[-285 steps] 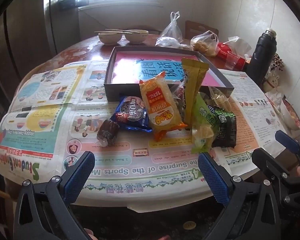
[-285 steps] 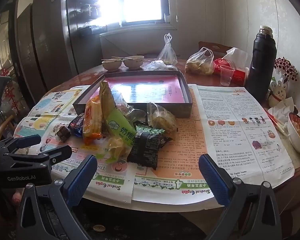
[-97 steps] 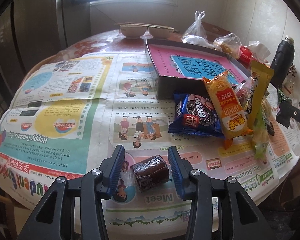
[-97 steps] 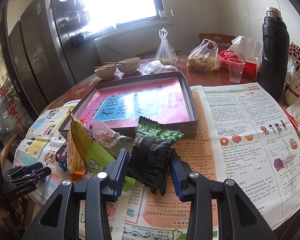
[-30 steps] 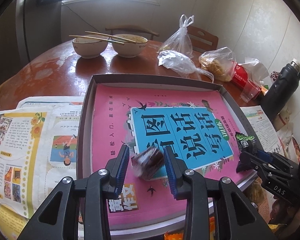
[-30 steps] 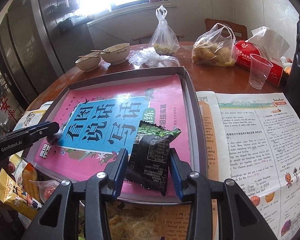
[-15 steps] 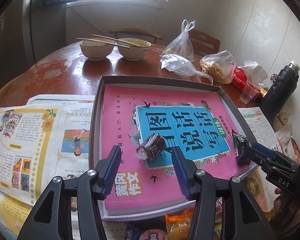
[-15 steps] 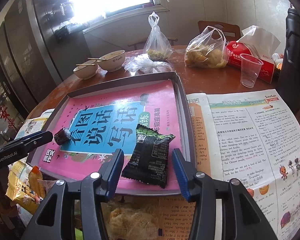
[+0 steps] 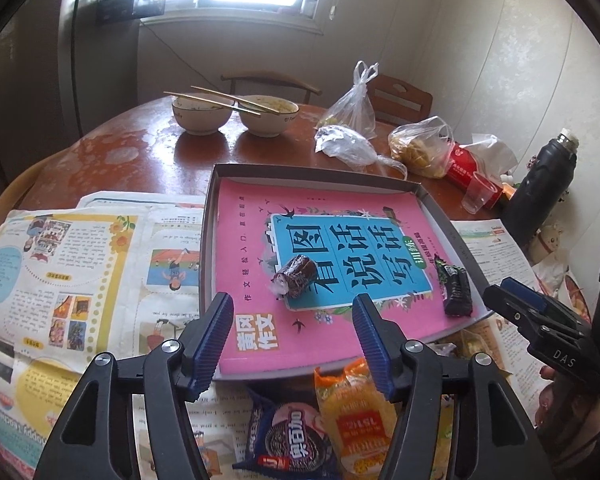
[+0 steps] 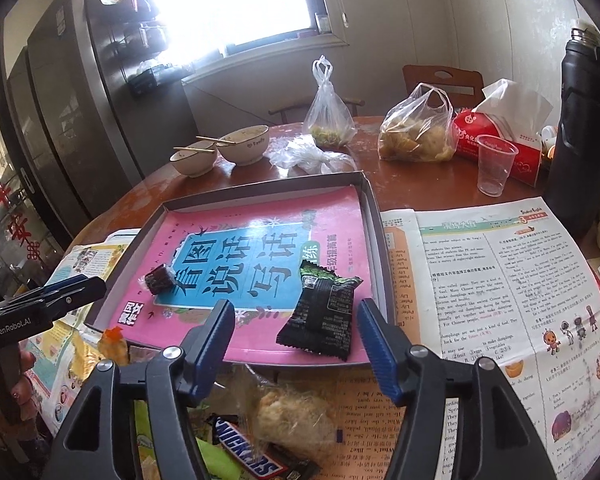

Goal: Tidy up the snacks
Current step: 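Move left gripper to yellow bread bag while right gripper approaches clear pastry bag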

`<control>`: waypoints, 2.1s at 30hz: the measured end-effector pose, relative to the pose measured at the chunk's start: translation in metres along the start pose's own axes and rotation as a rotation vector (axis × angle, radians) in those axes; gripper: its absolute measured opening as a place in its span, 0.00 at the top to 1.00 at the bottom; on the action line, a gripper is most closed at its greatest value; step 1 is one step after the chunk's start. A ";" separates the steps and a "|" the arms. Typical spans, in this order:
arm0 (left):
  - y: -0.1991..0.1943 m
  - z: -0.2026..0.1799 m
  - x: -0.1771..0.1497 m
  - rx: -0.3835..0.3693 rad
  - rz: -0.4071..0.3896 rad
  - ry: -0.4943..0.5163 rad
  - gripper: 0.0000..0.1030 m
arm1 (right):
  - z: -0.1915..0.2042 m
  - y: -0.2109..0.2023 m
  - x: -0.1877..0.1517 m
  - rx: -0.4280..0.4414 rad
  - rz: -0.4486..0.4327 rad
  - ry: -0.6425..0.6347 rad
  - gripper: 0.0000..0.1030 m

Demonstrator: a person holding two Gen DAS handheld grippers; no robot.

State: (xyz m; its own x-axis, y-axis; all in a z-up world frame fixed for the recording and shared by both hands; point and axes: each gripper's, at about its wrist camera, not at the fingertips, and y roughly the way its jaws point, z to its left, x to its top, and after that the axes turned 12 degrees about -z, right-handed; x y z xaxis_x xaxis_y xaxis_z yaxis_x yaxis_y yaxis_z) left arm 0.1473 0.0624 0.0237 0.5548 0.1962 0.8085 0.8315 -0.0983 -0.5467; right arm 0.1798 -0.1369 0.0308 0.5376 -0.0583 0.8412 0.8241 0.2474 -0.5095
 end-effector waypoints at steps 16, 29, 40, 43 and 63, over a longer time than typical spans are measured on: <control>-0.034 -0.001 -0.009 -0.005 -0.026 -0.018 0.30 | 0.015 -0.028 -0.002 0.026 -0.033 -0.028 0.33; -0.044 -0.012 -0.024 -0.007 0.003 0.008 0.26 | 0.018 -0.045 -0.006 0.031 -0.045 -0.034 0.26; -0.045 -0.011 -0.036 -0.018 0.040 0.004 0.26 | 0.022 -0.052 -0.009 0.035 -0.048 -0.047 0.26; -0.043 -0.011 -0.040 -0.031 0.061 -0.002 0.26 | 0.021 -0.054 -0.010 0.036 -0.045 -0.049 0.26; -0.028 -0.022 -0.054 -0.072 0.133 -0.010 0.27 | 0.021 -0.058 -0.028 0.039 0.004 -0.070 0.26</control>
State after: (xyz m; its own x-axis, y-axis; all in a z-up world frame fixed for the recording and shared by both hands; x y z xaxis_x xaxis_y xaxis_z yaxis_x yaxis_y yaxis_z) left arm 0.0949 0.0334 0.0005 0.6606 0.1862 0.7273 0.7504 -0.1935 -0.6320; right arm 0.1133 -0.1296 0.0402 0.5261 0.0100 0.8503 0.8135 0.2853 -0.5067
